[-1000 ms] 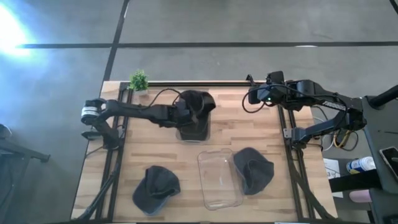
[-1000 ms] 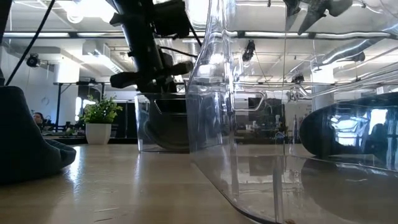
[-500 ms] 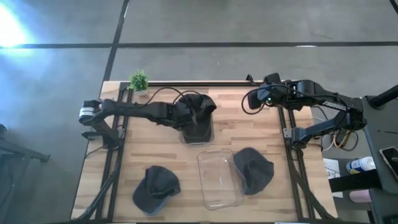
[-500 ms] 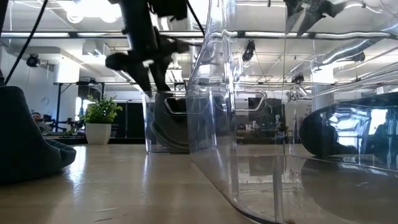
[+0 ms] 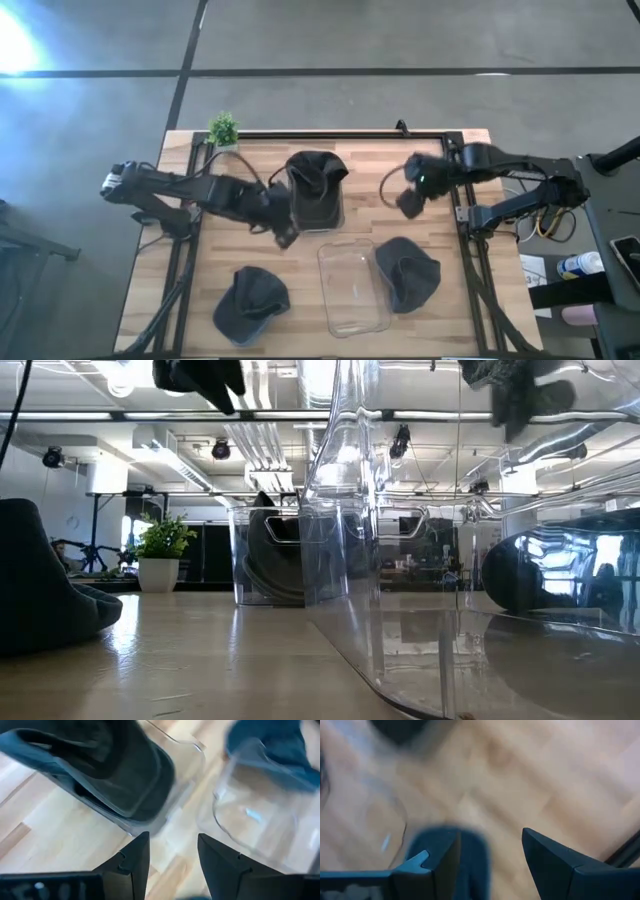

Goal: Pick & Place hat
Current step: Put the right gray cap into the bottom transparent bin

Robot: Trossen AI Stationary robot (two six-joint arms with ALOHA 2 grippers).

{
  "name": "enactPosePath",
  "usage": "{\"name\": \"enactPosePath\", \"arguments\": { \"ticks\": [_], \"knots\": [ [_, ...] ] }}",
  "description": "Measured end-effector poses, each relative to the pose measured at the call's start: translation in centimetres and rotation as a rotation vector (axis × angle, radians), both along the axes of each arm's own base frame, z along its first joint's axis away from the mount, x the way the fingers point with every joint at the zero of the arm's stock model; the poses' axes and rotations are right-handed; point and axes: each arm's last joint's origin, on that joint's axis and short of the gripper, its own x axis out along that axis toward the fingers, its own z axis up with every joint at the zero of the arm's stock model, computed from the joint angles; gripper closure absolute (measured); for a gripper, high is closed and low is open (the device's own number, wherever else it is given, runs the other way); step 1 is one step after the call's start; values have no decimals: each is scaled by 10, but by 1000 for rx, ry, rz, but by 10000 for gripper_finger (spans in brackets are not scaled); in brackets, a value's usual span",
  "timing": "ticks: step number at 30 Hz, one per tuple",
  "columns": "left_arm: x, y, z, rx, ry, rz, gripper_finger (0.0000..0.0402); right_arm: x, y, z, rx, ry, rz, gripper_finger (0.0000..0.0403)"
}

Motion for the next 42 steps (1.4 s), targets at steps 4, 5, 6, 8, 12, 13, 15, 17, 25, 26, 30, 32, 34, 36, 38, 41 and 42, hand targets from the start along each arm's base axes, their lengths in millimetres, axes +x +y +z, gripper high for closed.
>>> {"name": "enactPosePath", "arguments": {
  "ticks": [4,5,6,8,12,13,15,17,25,26,30,32,34,36,38,41,42],
  "knots": [
    [-10,-17,1,27,6,-132,243,-3,27,-33,107,119,7,196],
    [-12,-20,0,28,11,-153,243,-5,33,-40,109,148,21,196],
    [-13,-23,-2,27,15,-168,243,-7,39,-48,108,176,38,196],
    [-17,-27,-6,30,27,-188,243,-12,48,-62,125,234,43,196],
    [-24,-32,-17,39,59,-205,243,-21,51,-96,132,331,-26,196],
    [-24,-32,-21,40,68,-206,243,-22,51,-104,143,334,-33,196],
    [-26,-33,-29,36,78,-199,243,-21,51,-120,171,312,-29,196],
    [-28,-32,-35,28,93,-193,243,-20,52,-136,202,278,-20,196],
    [-37,-36,-41,-45,76,-186,243,-25,52,-175,248,224,-5,196],
    [-39,-37,-40,-48,73,-187,243,-25,52,-180,260,209,4,196],
    [-42,-42,-39,-63,61,-194,243,-27,53,-199,315,149,19,196],
    [-43,-44,-39,-72,60,-188,243,-29,53,-205,342,122,25,196],
    [-43,-45,-39,-82,60,-176,243,-30,53,-209,364,100,32,201],
    [-43,-46,-39,-85,62,-174,243,-29,53,-210,371,87,44,218],
    [-43,-47,-39,-85,62,-174,243,-30,51,-211,377,81,61,249],
    [-43,-47,-40,-95,60,-158,243,-31,51,-209,398,56,94,319],
    [-43,-47,-40,-97,60,-155,243,-31,51,-207,405,45,102,345]
  ]
}}
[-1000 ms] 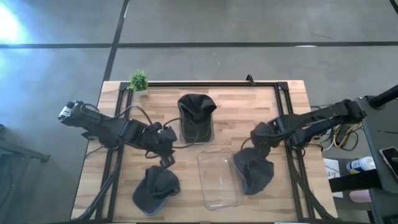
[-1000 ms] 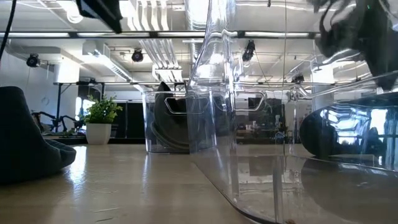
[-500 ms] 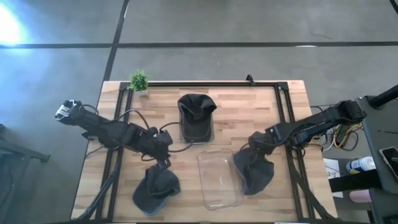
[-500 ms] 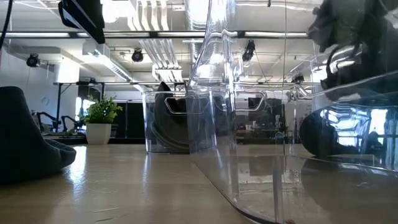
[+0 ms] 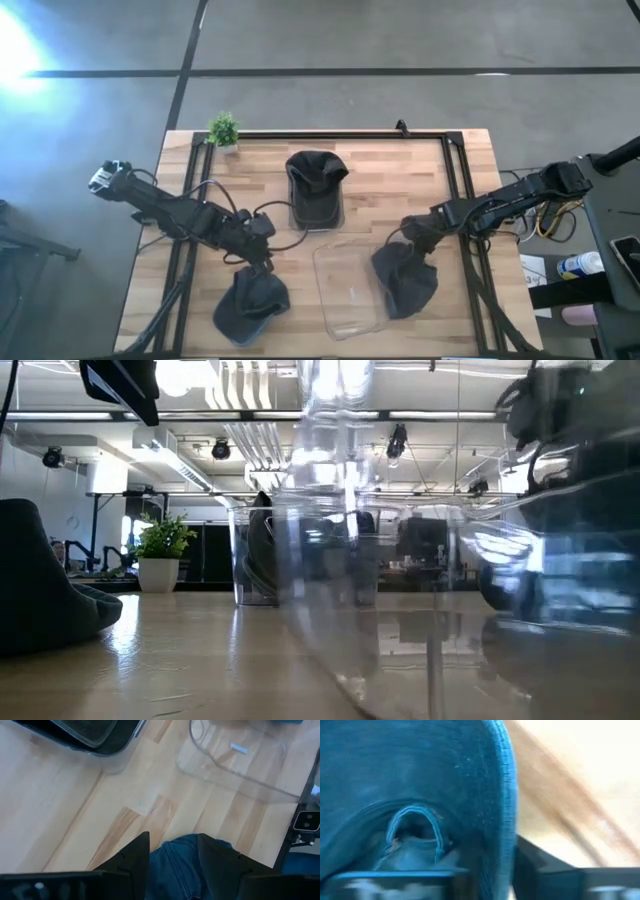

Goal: Pick & Place hat
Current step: Put the right gray cap into the bottom transparent bin

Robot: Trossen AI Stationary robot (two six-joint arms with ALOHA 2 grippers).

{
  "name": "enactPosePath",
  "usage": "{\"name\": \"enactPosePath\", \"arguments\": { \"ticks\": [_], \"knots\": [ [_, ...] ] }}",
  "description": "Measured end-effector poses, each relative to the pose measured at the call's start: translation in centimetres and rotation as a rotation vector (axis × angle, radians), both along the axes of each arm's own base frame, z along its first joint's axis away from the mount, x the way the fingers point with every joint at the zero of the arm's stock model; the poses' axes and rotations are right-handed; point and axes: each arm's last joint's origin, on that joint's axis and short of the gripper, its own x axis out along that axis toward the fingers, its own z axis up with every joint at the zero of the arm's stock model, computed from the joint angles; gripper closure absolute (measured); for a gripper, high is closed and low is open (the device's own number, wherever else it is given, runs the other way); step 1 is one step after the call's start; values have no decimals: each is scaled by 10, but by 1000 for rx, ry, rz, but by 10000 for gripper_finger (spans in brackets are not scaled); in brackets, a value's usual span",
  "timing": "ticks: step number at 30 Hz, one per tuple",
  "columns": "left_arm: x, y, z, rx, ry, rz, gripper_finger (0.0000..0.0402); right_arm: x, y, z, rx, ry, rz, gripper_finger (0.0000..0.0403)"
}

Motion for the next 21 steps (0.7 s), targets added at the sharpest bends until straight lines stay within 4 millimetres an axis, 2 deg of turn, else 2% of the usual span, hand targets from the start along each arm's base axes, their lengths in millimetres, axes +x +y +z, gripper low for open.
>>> {"name": "enactPosePath", "arguments": {
  "ticks": [2,5,9,11,14,18,21],
  "knots": [
    [0,-1,0,-6,-1,8,243,-3,0,7,9,-7,0,379],
    [-2,-3,0,-18,1,19,243,-12,-2,21,-7,44,-36,386],
    [-9,-10,-2,-14,36,46,243,-30,-7,59,-50,121,-141,389],
    [-15,-13,-6,7,60,73,243,-36,-9,87,-40,104,-235,389],
    [-26,-19,-22,-7,106,150,243,-38,-9,134,20,-50,-384,389],
    [-41,-27,-56,-80,157,290,243,-31,-6,190,50,-262,-527,389],
    [-49,-36,-80,-170,156,336,243,-12,2,213,39,-293,-548,389]
  ]
}}
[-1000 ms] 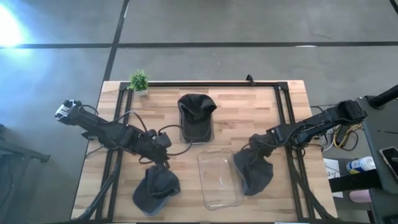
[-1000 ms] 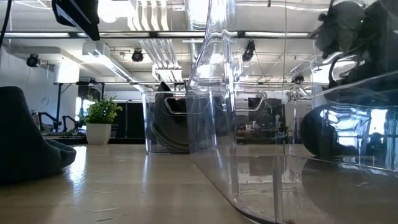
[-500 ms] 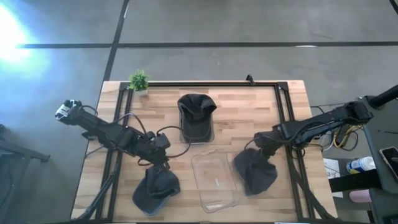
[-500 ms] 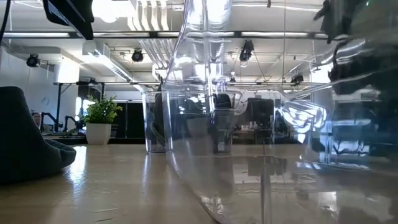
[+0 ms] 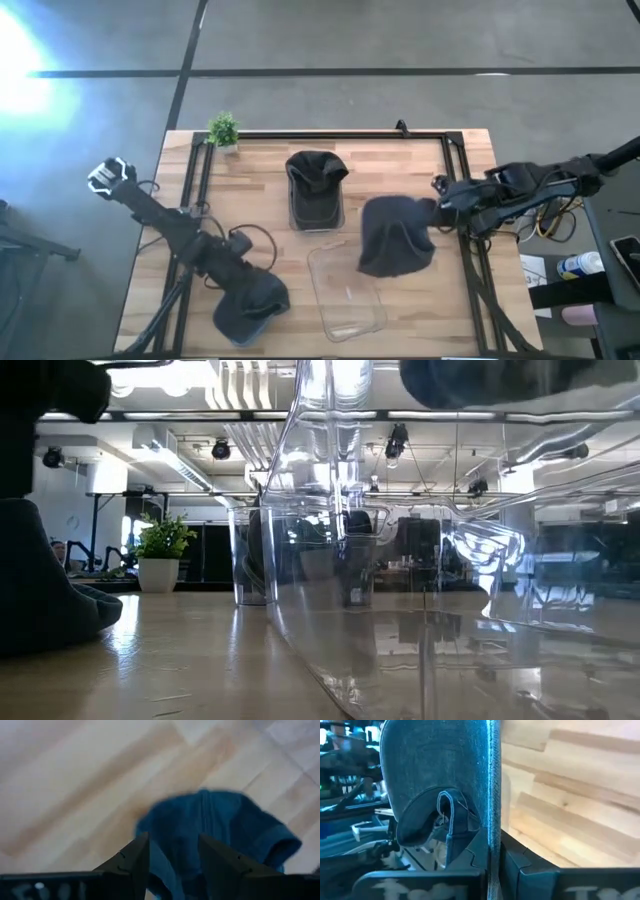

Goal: Pick & Place hat
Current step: Put the right gray cap into the bottom transparent bin

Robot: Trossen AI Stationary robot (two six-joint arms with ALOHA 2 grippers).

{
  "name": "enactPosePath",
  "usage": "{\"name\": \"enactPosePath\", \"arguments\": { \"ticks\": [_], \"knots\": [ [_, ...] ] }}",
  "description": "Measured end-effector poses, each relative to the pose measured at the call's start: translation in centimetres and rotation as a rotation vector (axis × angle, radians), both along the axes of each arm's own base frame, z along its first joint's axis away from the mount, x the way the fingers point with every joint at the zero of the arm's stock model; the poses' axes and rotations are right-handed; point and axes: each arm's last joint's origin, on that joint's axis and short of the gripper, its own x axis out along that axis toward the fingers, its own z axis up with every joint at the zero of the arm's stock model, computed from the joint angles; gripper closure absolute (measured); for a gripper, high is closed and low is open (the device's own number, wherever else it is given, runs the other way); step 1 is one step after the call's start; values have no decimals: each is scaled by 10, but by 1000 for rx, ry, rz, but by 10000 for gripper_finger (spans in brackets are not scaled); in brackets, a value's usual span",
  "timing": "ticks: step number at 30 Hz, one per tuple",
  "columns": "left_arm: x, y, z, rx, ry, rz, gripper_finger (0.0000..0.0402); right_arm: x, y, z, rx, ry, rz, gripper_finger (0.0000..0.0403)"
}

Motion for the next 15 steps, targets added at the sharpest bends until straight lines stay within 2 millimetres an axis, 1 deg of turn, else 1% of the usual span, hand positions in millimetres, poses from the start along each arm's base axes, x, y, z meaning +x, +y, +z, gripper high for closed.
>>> {"name": "enactPosePath", "arguments": {
  "ticks": [2,4,6,8,11,13,15],
  "knots": [
    [-3,-7,-10,-45,-21,3,243,21,8,5,-2,29,4,389],
    [-8,-11,-18,-59,-18,-15,243,45,18,4,-9,75,11,389],
    [-13,-13,-20,-57,-6,-21,243,68,29,-2,-19,141,12,390],
    [-17,-14,-22,-43,15,-25,243,86,40,-8,-23,223,32,390],
    [-20,-15,-22,-33,29,-31,243,107,56,-26,-33,405,31,390],
    [-21,-15,-23,-28,34,-35,243,124,68,-34,-25,447,25,390],
    [-22,-16,-23,-27,33,-39,243,141,79,-36,-17,445,21,390]
  ]
}}
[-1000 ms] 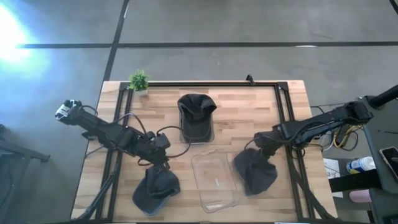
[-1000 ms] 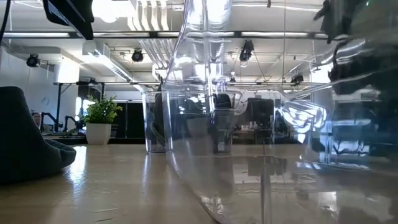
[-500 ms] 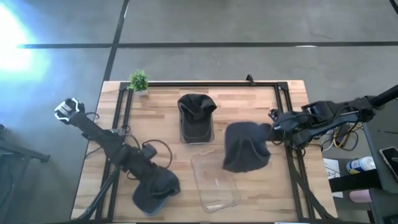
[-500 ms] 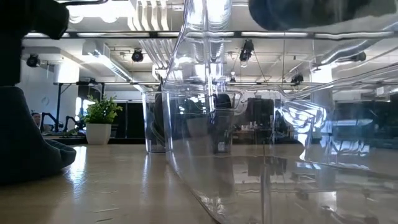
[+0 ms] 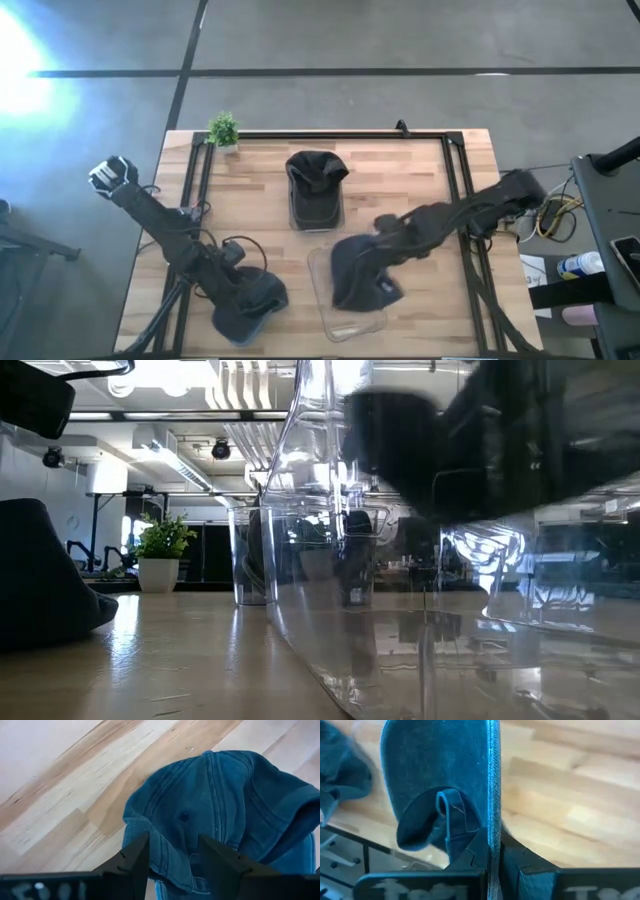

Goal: Pick & Place hat
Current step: Put the right gray cap into the bottom transparent bin

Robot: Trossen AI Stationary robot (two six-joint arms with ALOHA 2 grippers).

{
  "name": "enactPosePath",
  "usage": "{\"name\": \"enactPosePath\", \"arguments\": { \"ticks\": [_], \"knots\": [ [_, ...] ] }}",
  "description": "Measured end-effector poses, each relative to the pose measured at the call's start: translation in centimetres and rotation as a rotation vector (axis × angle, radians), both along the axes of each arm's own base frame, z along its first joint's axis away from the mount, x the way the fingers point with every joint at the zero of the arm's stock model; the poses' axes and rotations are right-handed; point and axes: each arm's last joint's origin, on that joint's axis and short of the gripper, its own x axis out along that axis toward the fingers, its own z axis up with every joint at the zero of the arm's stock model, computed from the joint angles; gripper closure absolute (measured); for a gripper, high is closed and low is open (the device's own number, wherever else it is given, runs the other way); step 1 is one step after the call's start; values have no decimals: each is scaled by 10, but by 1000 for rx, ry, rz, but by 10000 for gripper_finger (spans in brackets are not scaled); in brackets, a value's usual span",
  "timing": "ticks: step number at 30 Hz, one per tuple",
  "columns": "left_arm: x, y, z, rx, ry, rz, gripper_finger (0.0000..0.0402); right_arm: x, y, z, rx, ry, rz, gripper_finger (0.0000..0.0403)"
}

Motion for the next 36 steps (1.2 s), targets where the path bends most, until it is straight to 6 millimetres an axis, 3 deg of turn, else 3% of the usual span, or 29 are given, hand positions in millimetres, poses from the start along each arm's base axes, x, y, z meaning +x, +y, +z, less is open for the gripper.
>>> {"name": "enactPosePath", "arguments": {
  "ticks": [9,15,23,36],
  "knots": [
    [5,-2,11,68,-86,-69,243,67,32,-31,25,76,10,390],
    [6,-3,27,106,-104,-136,243,89,39,-64,7,249,63,378],
    [-3,-1,27,113,-1,-154,243,91,31,-74,-42,451,106,328],
    [-37,-5,38,37,99,-128,243,71,10,-53,-137,392,183,262]
  ]
}}
